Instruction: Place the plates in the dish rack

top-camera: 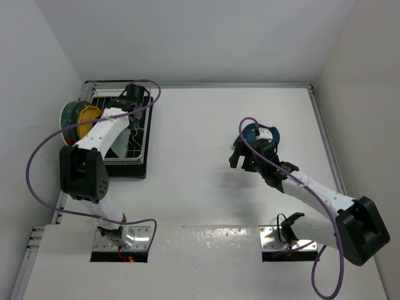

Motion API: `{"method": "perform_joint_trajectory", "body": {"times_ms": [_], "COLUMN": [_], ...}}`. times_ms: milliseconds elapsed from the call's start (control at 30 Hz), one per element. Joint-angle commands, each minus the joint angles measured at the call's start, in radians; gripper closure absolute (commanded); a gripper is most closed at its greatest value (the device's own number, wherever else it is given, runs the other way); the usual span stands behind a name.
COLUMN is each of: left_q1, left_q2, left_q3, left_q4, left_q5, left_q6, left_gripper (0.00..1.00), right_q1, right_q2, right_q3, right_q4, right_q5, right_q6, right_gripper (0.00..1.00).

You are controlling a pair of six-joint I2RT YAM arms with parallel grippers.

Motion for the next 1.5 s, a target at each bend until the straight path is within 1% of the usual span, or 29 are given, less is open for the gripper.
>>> {"method": "perform_joint_trajectory", "body": {"times_ms": [0,100,133,200,233,267,333,367,433,467,500,567,600,633,700,833,867,967,1000,1067,1100,1167,1200,1233,1300,1333,1400,1433,1467], "left_q1": [0.039,0.05,0.05,0.05,0.05,0.05,0.05,0.05,0.05,0.05,0.05,0.04,0.04,0.04,0.021,-0.001,-0.001,-0.001,-0.001,-0.001,-0.01,-0.01,-0.022,-0.036,-0.056,-0.081,-0.104,-0.128,-0.144], "left_q2": [0.008,0.008,0.008,0.008,0.008,-0.001,-0.001,-0.001,-0.001,-0.001,-0.001,-0.018,-0.028,-0.038,-0.07,-0.093,-0.093,-0.093,-0.093,-0.093,-0.102,-0.102,-0.102,-0.102,-0.093,-0.093,-0.084,-0.073,-0.062], "left_q3": [0.004,0.03,0.047,0.072,0.087,0.119,0.153,0.193,0.237,0.284,0.308,0.357,0.357,0.368,0.368,0.327,0.326,0.317,0.317,0.326,0.326,0.351,0.362,0.381,0.391,0.391,0.382,0.372,0.36], "left_q4": [-0.017,-0.028,-0.028,-0.052,-0.052,-0.068,-0.094,-0.104,-0.141,-0.152,-0.163,-0.183,-0.183,-0.183,-0.183,-0.183,-0.183,-0.192,-0.192,-0.192,-0.192,-0.204,-0.233,-0.246,-0.27,-0.281,-0.281,-0.281,-0.27], "left_q5": [0.035,0.044,0.055,0.069,0.081,0.092,0.101,0.101,0.113,0.137,0.154,0.231,0.26,0.289,0.323,0.325,0.311,0.29,0.29,0.309,0.337,0.391,0.429,0.531,0.64,0.743,0.84,0.924,0.963], "left_q6": [-0.003,-0.003,-0.003,0.009,0.009,0.009,0.02,0.02,0.02,0.02,0.02,0.029,0.029,0.038,0.038,0.048,0.048,0.048,0.048,0.057,0.057,0.077,0.1,0.114,0.156,0.166,0.179,0.18,0.18], "left_gripper": [1.0,1.0,0.58,0.46,0.36,0.3,0.23,0.18,0.12,0.07,0.04,0.03,0.03,0.03,0.03,0.03,0.03,0.02,0.02,0.02,0.02,0.02,0.02,0.01,0.01,0.01,0.01,0.01,0.01], "right_q1": [-0.024,-0.065,-0.083,-0.122,-0.16,-0.203,-0.251,-0.328,-0.373,-0.439,-0.464,-0.528,-0.527,-0.576,-0.602,-0.627,-0.628,-0.631,-0.631,-0.633,-0.631,-0.636,-0.639,-0.644,-0.644,-0.637,-0.618,-0.598,-0.575], "right_q2": [0.0,-0.004,-0.006,-0.009,-0.007,0.008,0.036,0.051,0.117,0.143,0.204,0.273,0.357,0.387,0.463,0.643,0.661,0.727,0.735,0.754,0.757,0.766,0.775,0.781,0.777,0.743,0.715,0.694,0.644], "right_q3": [0.042,0.054,0.056,0.069,0.078,0.094,0.129,0.152,0.198,0.218,0.277,0.365,0.385,0.401,0.46,0.546,0.553,0.571,0.571,0.551,0.528,0.493,0.485,0.479,0.473,0.458,0.448,0.432,0.427], "right_q4": [-0.013,-0.028,-0.036,-0.059,-0.076,-0.096,-0.122,-0.158,-0.182,-0.22,-0.229,-0.277,-0.289,-0.289,-0.28,-0.249,-0.231,-0.194,-0.188,-0.154,-0.097,-0.062,-0.046,-0.02,0.008,0.028,0.045,0.088,0.115], "right_q5": [-0.002,-0.013,-0.016,-0.027,-0.056,-0.065,-0.115,-0.125,-0.136,-0.136,-0.133,-0.108,-0.106,-0.105,-0.074,-0.117,-0.169,-0.203,-0.202,-0.27,-0.312,-0.355,-0.437,-0.458,-0.513,-0.522,-0.58,-0.603,-0.616], "right_q6": [-0.029,-0.042,-0.048,-0.07,-0.073,-0.076,-0.09,-0.093,-0.095,-0.09,-0.085,-0.058,-0.05,-0.045,-0.038,-0.042,-0.05,-0.042,-0.036,-0.027,-0.027,-0.035,-0.041,-0.05,-0.068,-0.082,-0.102,-0.102,-0.102], "right_gripper": [0.03,0.01,0.01,0.01,0.01,0.01,0.01,0.01,0.01,0.01,0.01,0.01,0.01,0.01,0.01,0.1,0.16,0.29,0.39,0.49,0.58,0.7,0.91,1.0,1.0,1.0,1.0,1.0,1.0]}}
